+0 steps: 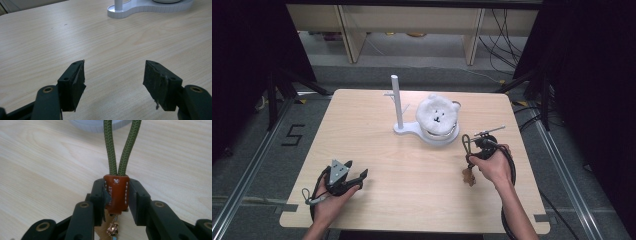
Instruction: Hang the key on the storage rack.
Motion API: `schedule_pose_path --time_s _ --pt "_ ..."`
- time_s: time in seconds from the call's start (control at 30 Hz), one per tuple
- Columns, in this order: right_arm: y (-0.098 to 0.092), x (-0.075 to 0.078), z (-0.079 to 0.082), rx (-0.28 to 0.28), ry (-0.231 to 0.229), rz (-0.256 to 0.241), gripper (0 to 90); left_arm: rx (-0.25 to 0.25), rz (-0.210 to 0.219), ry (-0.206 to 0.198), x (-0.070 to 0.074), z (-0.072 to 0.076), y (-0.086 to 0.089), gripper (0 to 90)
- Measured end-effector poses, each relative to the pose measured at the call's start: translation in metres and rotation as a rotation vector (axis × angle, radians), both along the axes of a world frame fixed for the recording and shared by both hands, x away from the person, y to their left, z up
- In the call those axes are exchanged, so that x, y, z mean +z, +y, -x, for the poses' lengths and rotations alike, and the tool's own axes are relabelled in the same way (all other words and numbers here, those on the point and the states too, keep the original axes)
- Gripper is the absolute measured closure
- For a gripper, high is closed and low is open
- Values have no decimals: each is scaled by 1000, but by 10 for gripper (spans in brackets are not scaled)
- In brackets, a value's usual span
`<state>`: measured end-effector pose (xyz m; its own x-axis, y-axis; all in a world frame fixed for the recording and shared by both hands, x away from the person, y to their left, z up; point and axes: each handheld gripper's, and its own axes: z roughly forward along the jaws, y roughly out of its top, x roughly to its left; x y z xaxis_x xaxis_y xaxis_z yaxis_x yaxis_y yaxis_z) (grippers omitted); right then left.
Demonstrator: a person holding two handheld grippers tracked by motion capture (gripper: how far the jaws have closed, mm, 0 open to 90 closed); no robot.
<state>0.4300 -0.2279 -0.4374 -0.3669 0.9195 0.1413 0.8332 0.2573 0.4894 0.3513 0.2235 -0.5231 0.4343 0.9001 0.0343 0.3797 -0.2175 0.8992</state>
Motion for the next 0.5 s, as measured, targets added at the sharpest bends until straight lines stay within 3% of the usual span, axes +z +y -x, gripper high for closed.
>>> schedule_pose_path --time_s 0.03,0.07,0.1,0.17,0.2,0.33,0.37,0.4,0.43,0.5 --pt "-1 0 1 33 -36 3 689 1 1 0 0 0 0 330" --pt "0 2 3 30 -35 -14 689 2 2 0 0 0 0 330" --pt "0 2 5 44 -64 -35 689 2 3 0 0 0 0 330" --pt "2 4 8 26 -53 -61 690 0 1 1 0 0 0 330" --pt "4 5 11 38 -82 -73 689 -1 -1 2 0 0 0 330" --pt "6 7 15 64 -112 -63 689 -2 -1 1 0 0 0 330" --pt "11 8 20 60 -150 -89 689 0 -1 2 0 0 0 330" --pt "11 8 20 60 -150 -89 689 0 -1 2 0 0 0 330" --pt "14 7 21 86 -214 -105 689 0 0 2 0 0 0 330" --pt "16 9 23 71 -200 -113 689 0 -1 1 0 0 0 330"
